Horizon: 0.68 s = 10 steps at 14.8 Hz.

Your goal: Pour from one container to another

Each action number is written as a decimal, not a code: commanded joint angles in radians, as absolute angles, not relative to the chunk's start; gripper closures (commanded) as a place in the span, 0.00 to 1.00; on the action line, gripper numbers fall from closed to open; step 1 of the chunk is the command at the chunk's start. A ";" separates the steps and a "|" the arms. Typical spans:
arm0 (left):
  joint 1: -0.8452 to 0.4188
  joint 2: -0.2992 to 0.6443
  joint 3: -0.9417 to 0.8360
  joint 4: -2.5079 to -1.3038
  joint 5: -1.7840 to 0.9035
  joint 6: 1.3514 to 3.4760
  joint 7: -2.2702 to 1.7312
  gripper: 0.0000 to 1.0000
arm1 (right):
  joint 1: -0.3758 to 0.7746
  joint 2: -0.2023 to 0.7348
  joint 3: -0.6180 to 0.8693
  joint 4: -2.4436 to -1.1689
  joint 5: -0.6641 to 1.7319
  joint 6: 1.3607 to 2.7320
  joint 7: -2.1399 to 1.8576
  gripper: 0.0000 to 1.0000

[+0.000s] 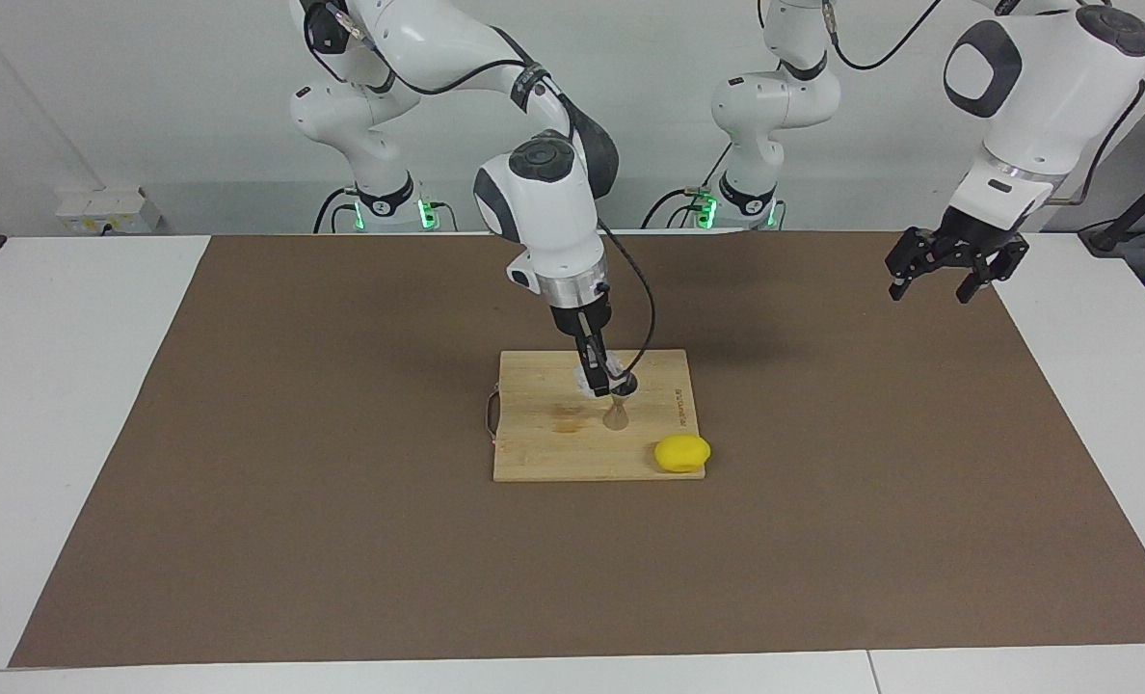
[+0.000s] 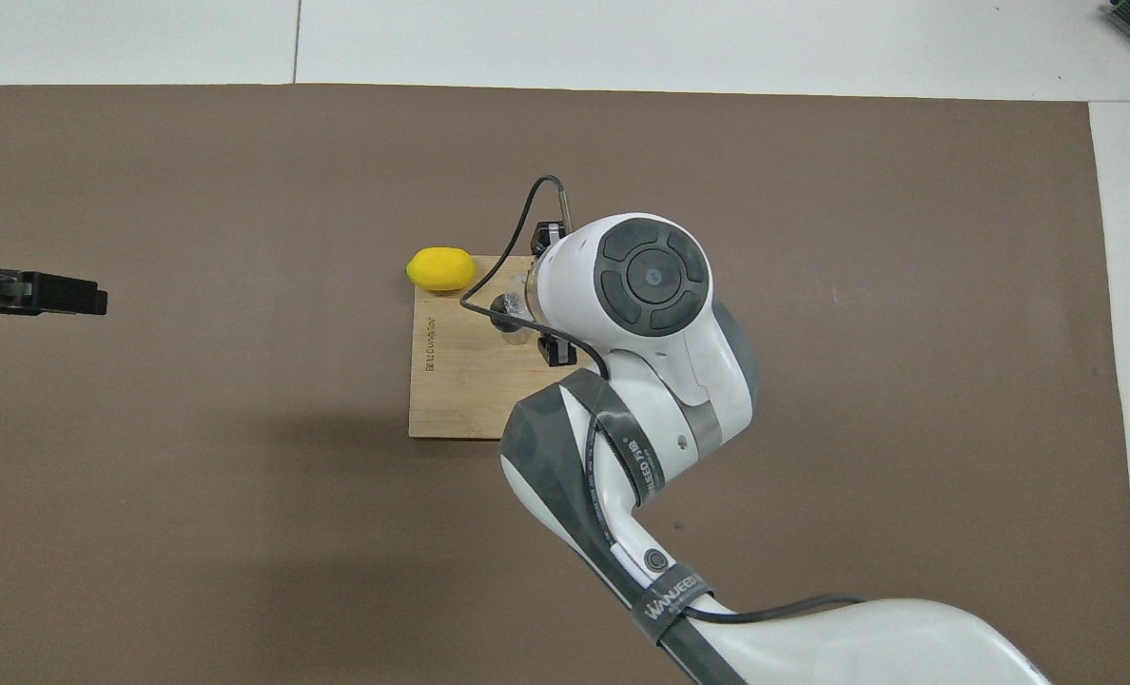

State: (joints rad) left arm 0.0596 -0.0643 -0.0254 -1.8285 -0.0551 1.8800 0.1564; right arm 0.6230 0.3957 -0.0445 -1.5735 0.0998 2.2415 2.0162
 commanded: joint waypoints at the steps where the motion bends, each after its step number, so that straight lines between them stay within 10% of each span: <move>1: 0.037 -0.045 -0.009 -1.839 -0.031 1.921 0.133 0.00 | 0.623 0.403 -0.041 -1.559 0.049 2.223 2.043 1.00; 10: 0.028 -0.025 -0.002 -1.833 -0.031 1.893 0.072 0.00 | 0.637 0.403 -0.041 -1.548 0.028 2.226 2.048 1.00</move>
